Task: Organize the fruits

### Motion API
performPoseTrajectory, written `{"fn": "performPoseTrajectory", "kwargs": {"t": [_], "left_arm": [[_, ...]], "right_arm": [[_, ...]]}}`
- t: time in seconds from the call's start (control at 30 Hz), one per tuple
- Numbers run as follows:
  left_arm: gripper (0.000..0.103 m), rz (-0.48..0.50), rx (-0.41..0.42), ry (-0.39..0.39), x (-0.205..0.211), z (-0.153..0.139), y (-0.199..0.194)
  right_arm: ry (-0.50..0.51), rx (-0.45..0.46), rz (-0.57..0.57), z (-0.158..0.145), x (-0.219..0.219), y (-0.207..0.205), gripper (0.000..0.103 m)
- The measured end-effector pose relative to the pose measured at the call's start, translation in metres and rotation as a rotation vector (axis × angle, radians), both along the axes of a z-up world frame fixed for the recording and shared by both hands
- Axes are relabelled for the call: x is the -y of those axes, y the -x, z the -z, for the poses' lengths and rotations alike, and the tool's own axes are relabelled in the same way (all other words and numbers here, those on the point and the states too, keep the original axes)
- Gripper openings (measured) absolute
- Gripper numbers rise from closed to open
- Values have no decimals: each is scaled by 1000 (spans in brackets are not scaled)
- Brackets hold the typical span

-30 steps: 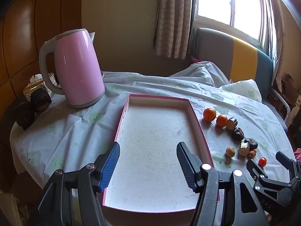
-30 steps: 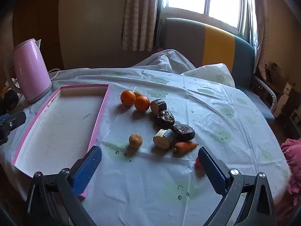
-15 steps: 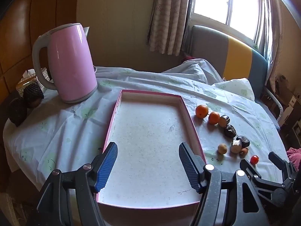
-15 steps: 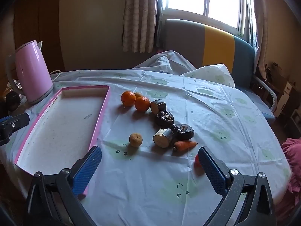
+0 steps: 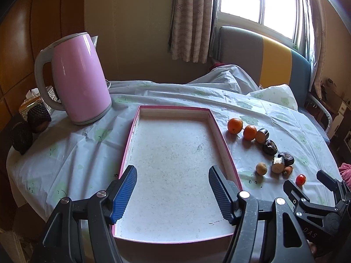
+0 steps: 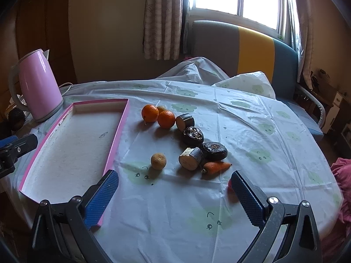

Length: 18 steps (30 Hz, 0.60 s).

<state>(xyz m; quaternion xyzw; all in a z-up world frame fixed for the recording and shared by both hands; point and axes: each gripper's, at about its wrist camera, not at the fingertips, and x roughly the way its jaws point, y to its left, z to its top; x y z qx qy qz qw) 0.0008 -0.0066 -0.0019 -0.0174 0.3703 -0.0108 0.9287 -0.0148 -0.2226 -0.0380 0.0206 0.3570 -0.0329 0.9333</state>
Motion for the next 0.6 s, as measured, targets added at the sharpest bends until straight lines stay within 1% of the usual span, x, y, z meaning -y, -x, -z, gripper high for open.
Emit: {"fn": "performPoseTrajectory", "kwargs": {"t": [0.6], "left_arm": [[69, 76, -3, -39, 23, 2, 1]], "right_arm": [[-19, -7, 32, 6, 22, 2, 103]]}}
